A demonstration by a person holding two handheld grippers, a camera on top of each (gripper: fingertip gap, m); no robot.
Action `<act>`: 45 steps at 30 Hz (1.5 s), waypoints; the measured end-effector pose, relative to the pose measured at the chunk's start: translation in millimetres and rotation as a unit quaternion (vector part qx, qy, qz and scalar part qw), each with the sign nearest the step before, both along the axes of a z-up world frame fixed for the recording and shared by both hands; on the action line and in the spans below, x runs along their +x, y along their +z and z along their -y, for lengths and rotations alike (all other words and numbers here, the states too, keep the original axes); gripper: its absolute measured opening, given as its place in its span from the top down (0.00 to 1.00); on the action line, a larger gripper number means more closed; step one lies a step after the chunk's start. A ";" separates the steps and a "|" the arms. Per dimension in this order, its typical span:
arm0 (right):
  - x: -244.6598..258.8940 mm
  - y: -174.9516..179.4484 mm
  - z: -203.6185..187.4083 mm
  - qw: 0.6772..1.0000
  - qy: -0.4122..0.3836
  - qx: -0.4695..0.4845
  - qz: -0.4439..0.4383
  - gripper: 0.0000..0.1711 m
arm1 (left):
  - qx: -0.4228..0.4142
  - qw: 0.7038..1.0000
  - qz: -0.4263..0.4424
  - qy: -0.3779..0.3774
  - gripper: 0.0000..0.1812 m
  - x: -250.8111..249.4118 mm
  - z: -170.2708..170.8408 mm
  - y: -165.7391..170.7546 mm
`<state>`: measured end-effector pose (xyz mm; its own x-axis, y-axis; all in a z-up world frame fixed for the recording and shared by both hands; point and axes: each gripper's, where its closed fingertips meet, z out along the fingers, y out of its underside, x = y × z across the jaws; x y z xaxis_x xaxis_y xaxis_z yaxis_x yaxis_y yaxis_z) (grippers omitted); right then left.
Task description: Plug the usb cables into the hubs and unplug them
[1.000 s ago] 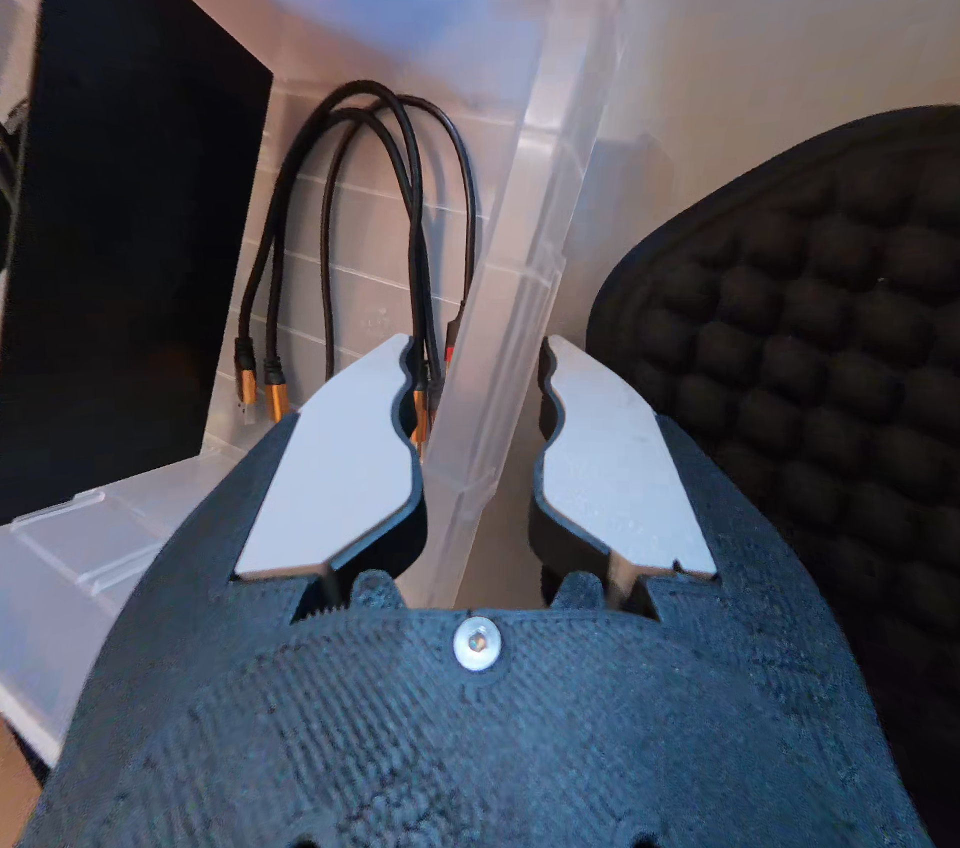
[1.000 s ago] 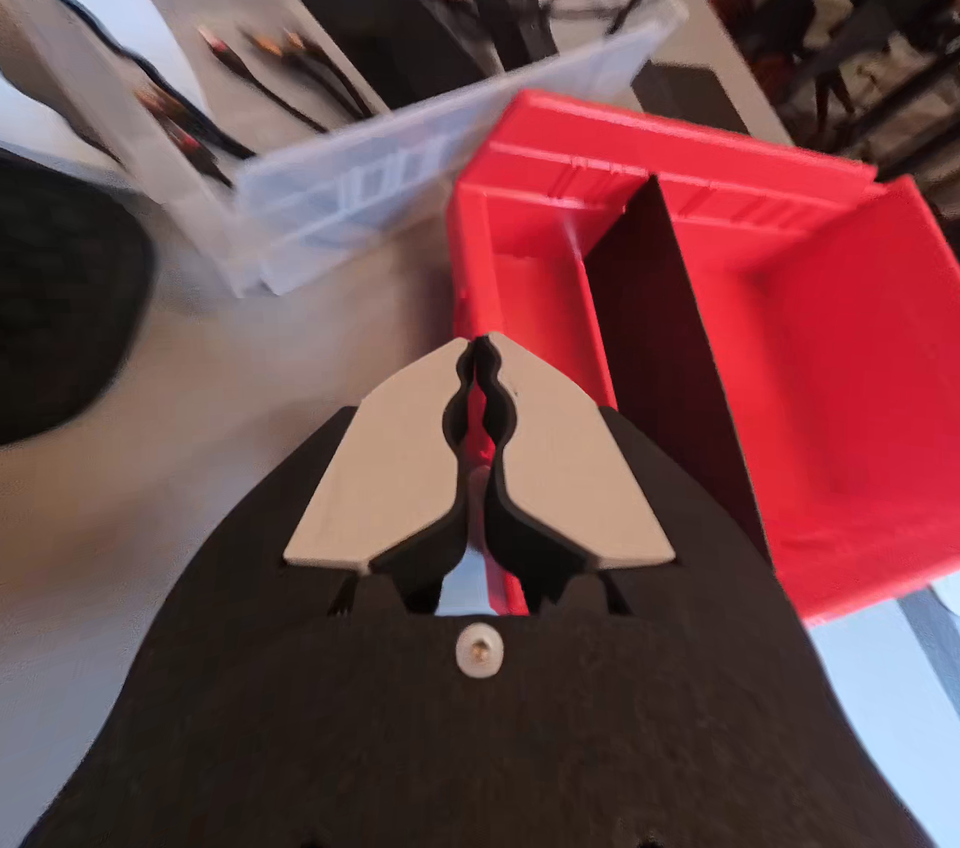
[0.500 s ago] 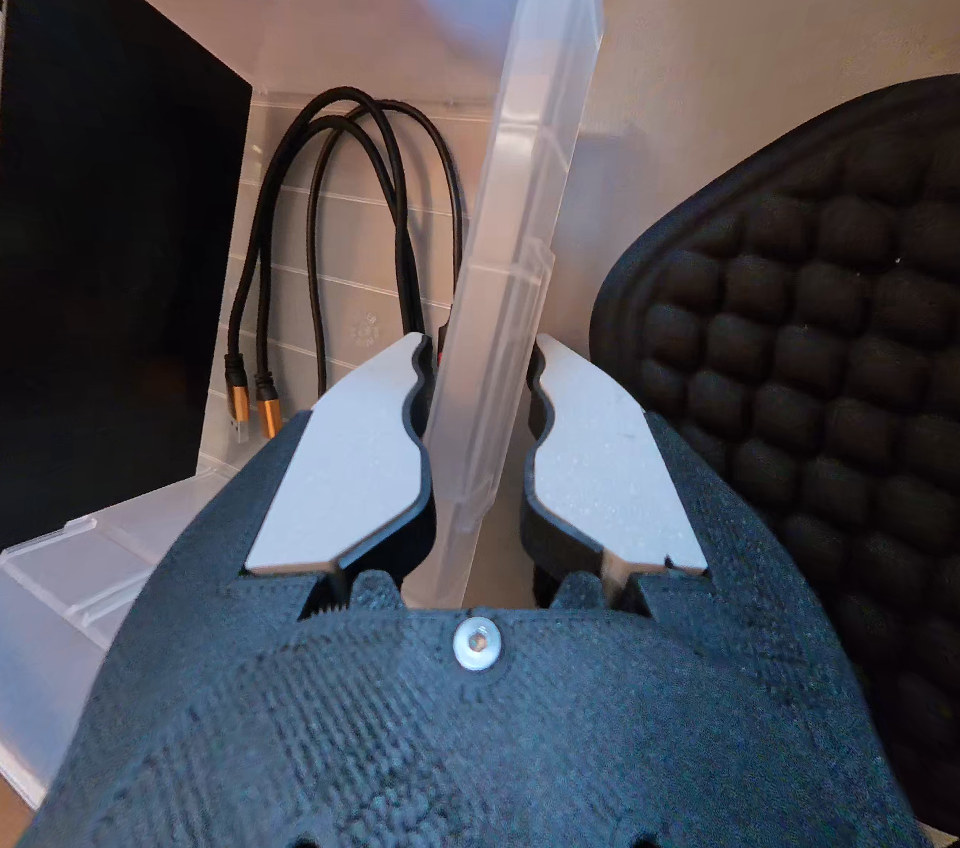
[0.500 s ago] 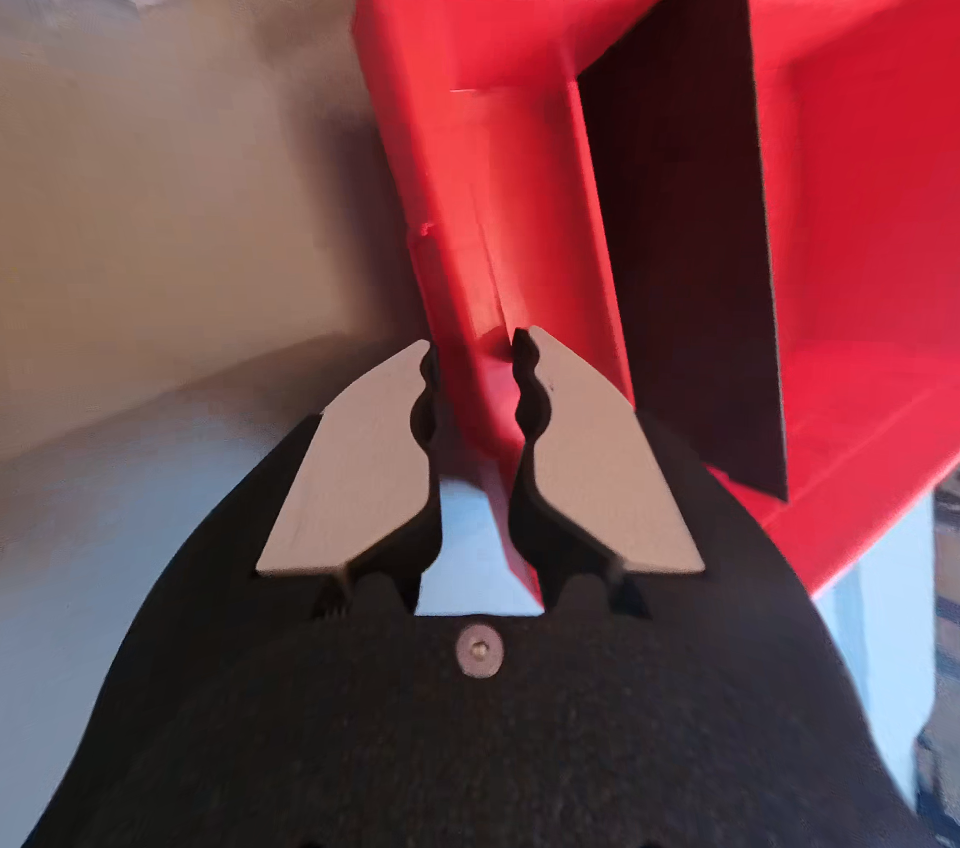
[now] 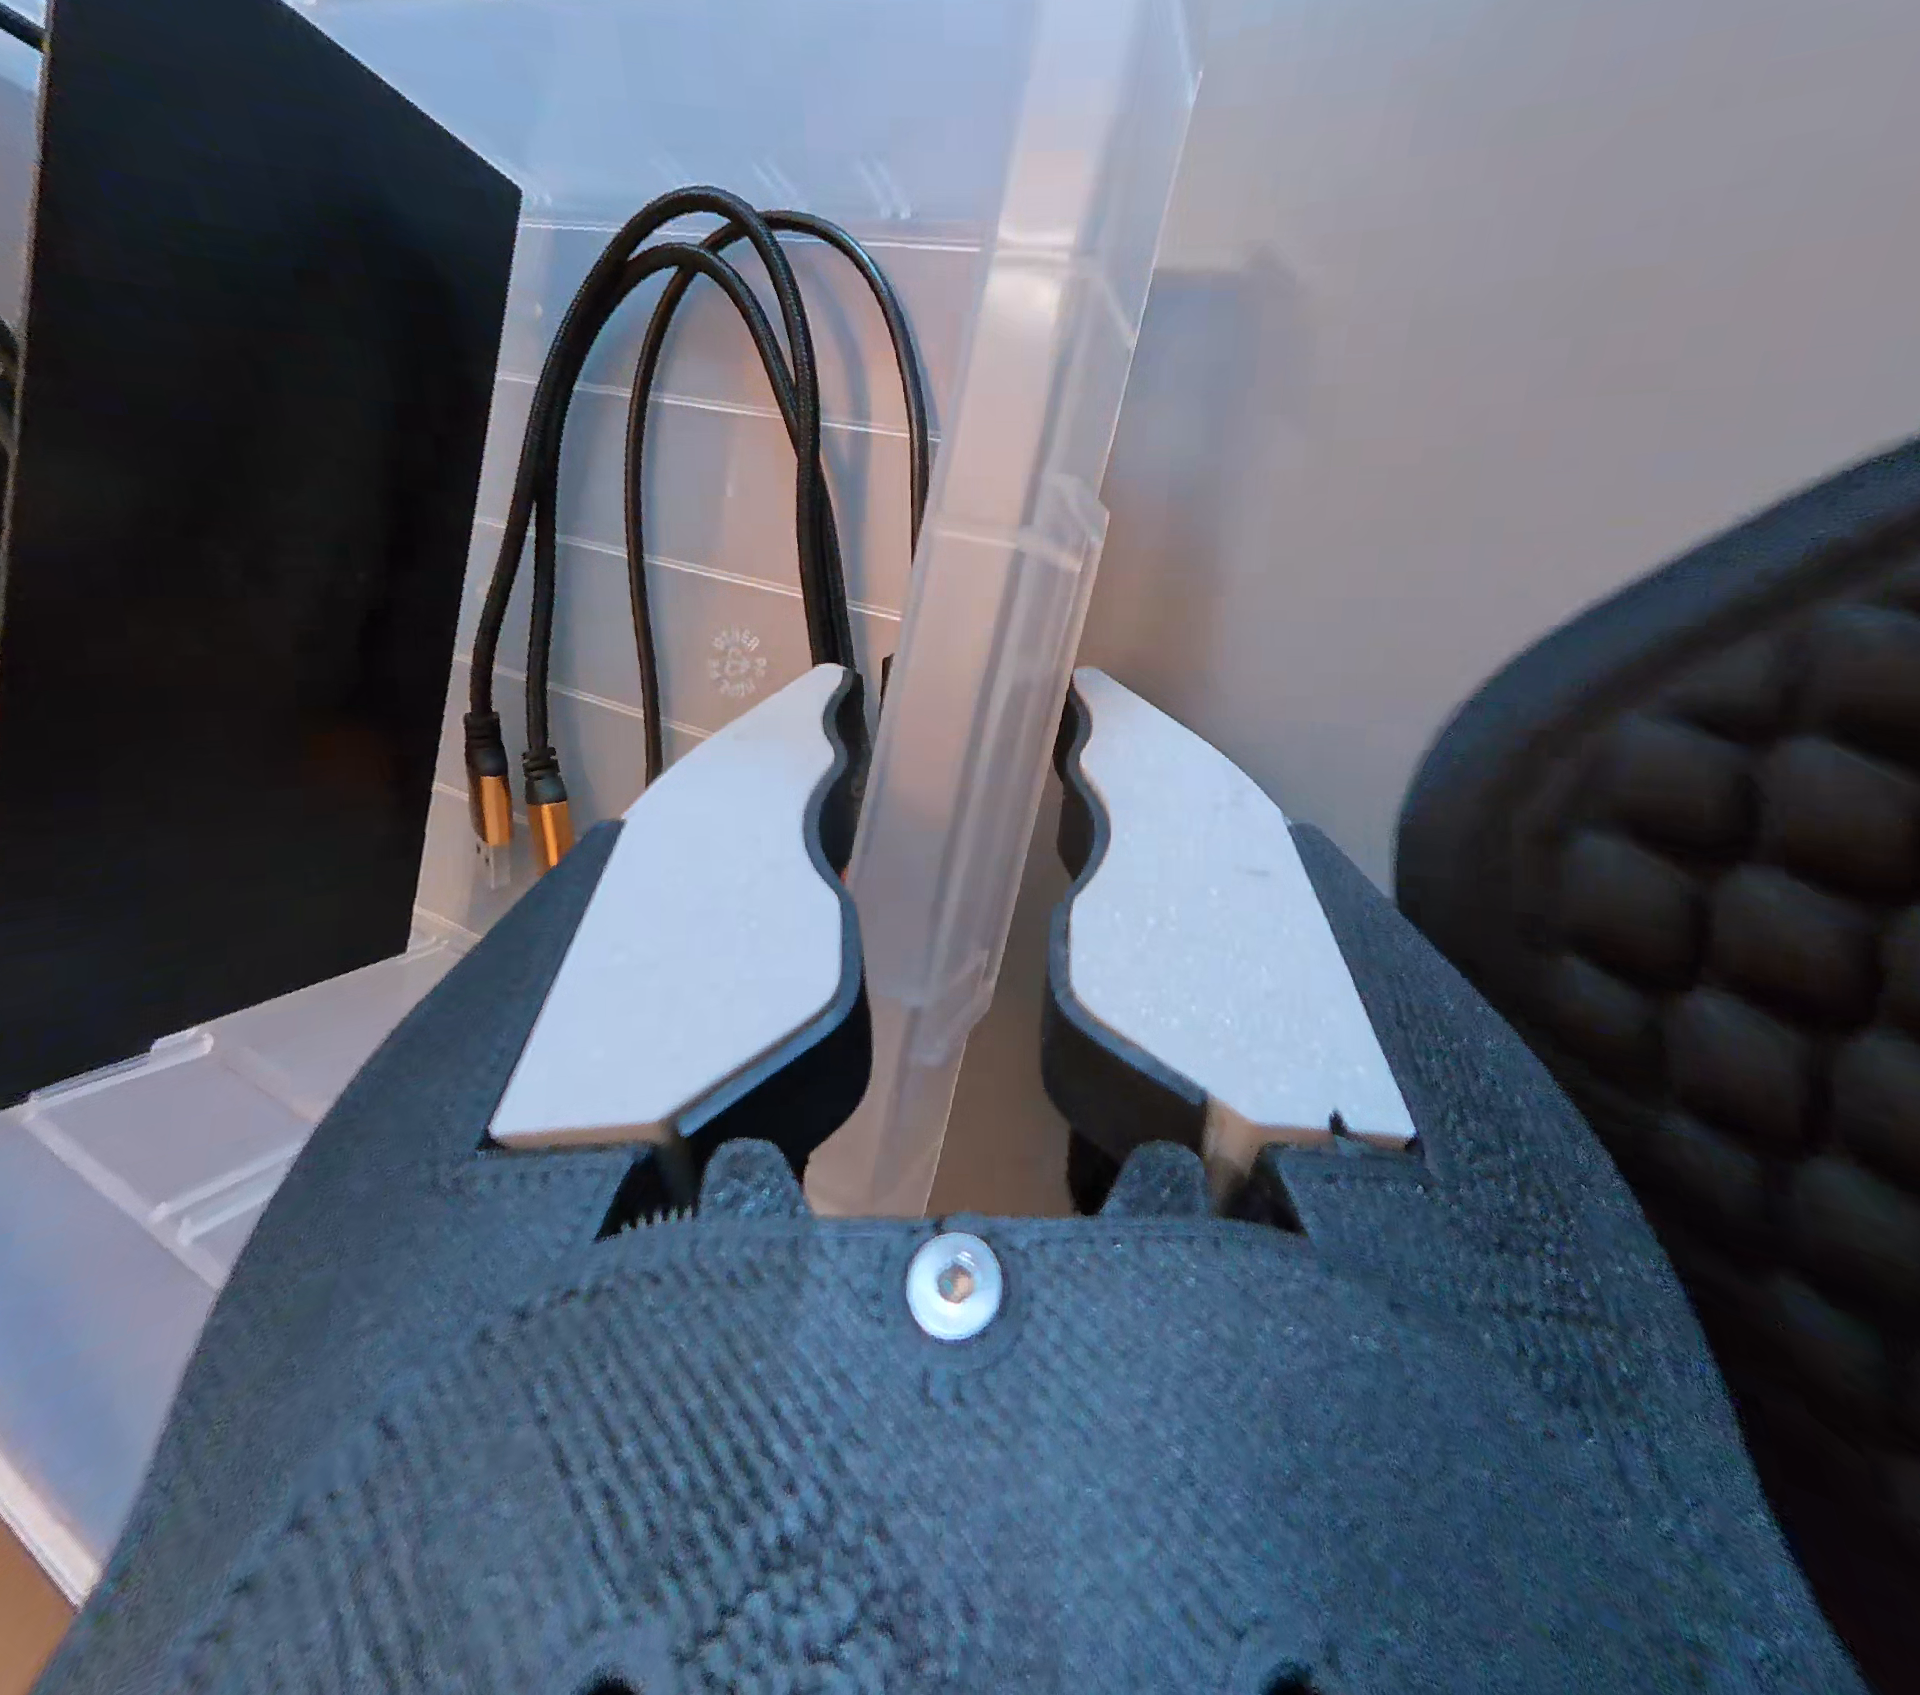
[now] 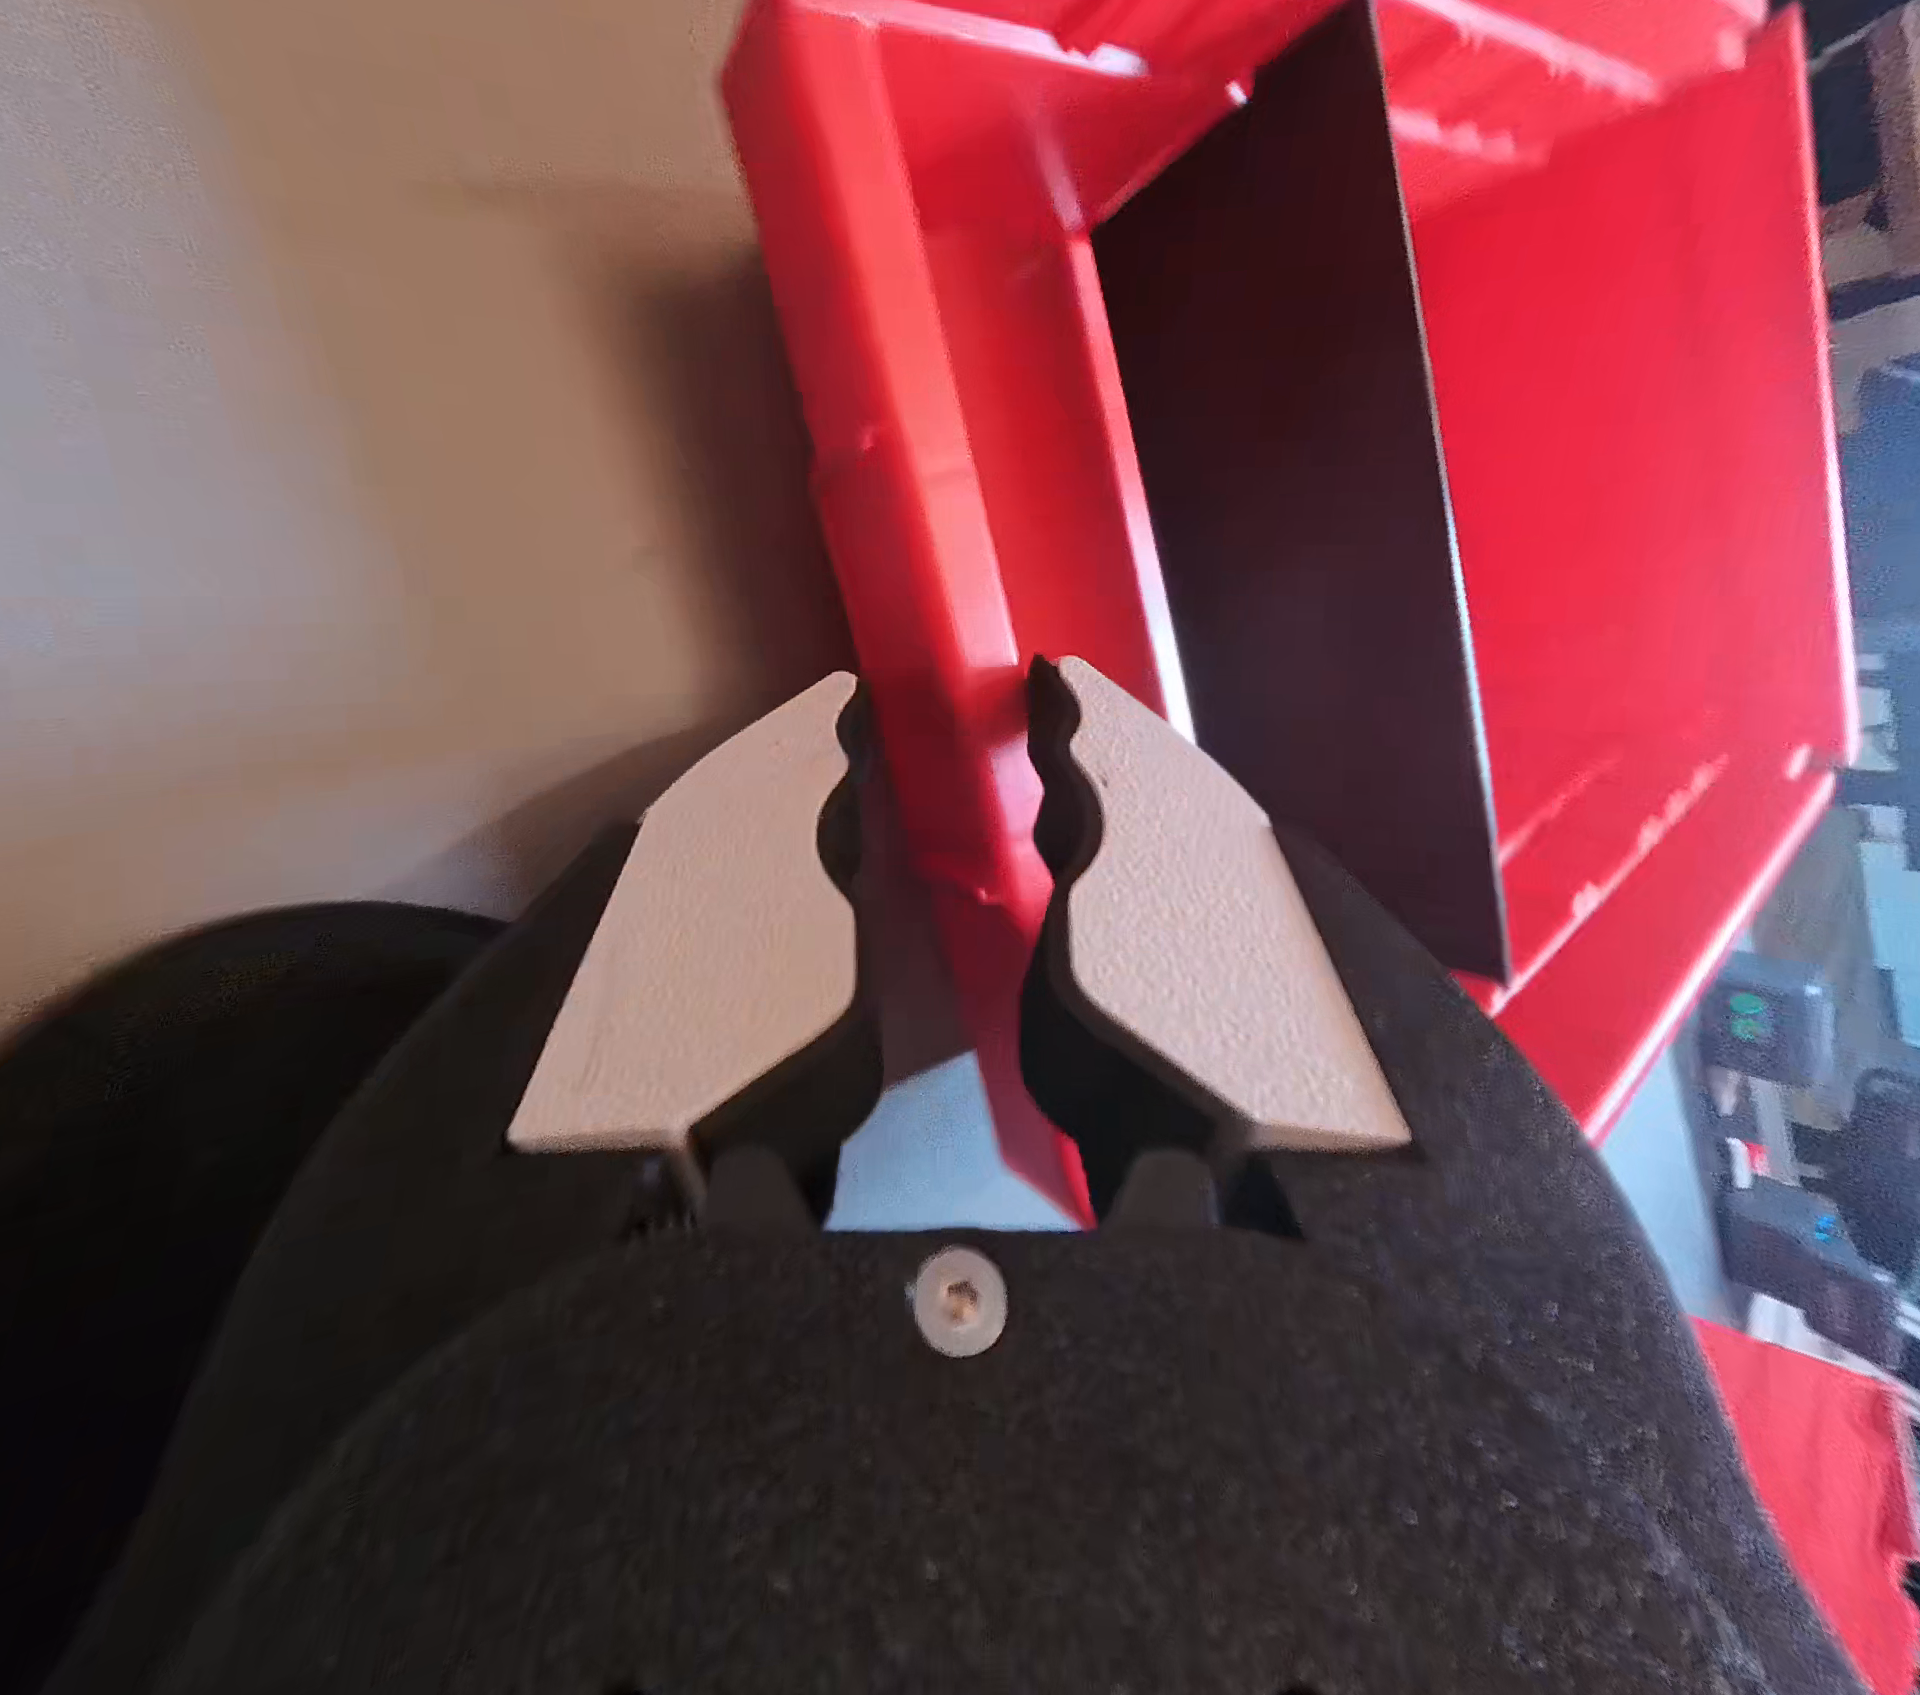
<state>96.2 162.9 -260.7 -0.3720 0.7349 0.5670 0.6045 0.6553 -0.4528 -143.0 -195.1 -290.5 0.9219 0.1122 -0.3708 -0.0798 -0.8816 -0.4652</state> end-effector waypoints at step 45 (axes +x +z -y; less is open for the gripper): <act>-68.2 38.6 32.9 0.928 0.046 -0.301 -0.215 0.80 | -0.163 0.962 -0.163 0.146 0.79 -259.9 9.7 106.4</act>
<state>28.0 130.0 -222.1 -0.2839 0.9429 0.1741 0.2358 0.2447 -0.9405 -403.0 -204.9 -184.1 0.6979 0.1786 -0.6936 0.0992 -0.9832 -0.1534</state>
